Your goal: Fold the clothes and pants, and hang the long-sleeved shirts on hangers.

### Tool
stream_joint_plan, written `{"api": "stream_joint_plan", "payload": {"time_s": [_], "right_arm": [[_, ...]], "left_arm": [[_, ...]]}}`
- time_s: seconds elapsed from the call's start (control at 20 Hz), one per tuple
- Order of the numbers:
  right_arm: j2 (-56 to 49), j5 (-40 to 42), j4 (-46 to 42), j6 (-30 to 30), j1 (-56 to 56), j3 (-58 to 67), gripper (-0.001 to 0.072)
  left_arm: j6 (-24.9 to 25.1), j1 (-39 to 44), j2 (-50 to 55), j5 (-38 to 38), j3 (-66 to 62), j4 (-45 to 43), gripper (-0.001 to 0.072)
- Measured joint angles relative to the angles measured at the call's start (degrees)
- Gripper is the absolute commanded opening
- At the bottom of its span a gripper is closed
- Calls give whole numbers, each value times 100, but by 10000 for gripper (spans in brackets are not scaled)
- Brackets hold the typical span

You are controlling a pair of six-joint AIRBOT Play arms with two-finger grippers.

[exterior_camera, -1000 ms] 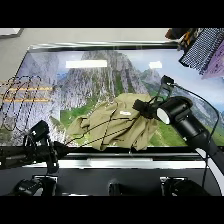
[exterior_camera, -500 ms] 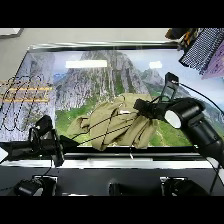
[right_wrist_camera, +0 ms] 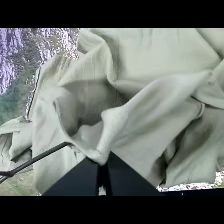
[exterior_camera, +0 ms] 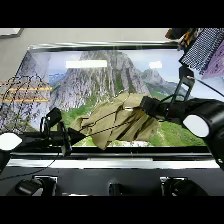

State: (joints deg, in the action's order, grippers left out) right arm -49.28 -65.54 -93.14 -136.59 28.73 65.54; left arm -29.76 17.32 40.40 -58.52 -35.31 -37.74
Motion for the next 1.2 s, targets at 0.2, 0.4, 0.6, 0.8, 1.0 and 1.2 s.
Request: {"api": "stream_joint_plan", "payload": {"time_s": [0.2, 0.4, 0.6, 0.8, 1.0, 1.2], "right_arm": [[4, -199, -9, 44, 0, 120, 25], [-109, -240, -153, 48, 0, 151, 25], [-133, -229, -173, 50, -2, 162, 25], [33, -463, -111, 61, 0, 306, 25], [101, -754, -177, 109, -2, 487, 25], [-61, -837, -170, 201, -2, 535, 26]], "left_arm": [[498, 201, 286, 155, 2, 509, 15], [719, 658, 446, 577, 2, 702, 15], [804, 1084, 671, 1106, 2, 778, 15], [1043, 1259, 953, 1419, 2, 990, 15], [1506, 1309, 1204, 1528, 2, 1565, 15], [1891, 1322, 1355, 1565, 2, 2096, 15]]}}
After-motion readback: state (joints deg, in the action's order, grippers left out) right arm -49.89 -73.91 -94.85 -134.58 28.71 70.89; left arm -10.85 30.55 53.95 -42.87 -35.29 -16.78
